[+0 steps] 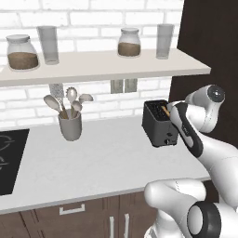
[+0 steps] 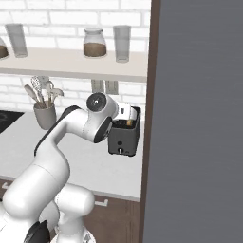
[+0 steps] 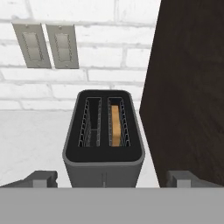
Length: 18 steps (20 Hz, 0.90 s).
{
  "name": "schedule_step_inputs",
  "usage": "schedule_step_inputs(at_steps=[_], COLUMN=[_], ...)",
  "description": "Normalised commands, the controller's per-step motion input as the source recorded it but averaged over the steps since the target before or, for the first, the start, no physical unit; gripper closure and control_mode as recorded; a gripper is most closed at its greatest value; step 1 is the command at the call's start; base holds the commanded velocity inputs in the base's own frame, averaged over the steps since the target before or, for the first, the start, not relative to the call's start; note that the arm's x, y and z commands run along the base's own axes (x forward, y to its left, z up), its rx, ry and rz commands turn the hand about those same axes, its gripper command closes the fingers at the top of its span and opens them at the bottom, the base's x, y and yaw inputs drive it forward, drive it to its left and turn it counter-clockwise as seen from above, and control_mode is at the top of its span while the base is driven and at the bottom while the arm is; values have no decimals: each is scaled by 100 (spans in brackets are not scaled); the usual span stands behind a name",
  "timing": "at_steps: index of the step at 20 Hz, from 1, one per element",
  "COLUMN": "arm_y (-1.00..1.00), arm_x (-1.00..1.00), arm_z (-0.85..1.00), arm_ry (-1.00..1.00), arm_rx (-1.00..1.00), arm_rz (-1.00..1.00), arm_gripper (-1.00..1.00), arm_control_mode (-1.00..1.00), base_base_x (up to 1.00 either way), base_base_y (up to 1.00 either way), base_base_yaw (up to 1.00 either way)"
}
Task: Start the toaster. Once the lever pops up, take the bread to the plate on the dining counter.
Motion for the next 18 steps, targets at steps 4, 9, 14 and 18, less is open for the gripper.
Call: schedule_step_inputs(at_steps=[4,9,14,18], arm_y=[0,0,0,0], arm_x=[0,0,0,0], arm_z=[0,0,0,0], arm_ry=[0,0,0,0], arm_rx=[0,0,0,0], arm_rz=[0,0,0,0], arm_gripper=[-100,-100,-100,-100], arm_control_mode=[-100,-100,-100,-100], base_base_x=[0,0,0,0], base_base_y=[0,0,0,0], base_base_yaw=[0,0,0,0])
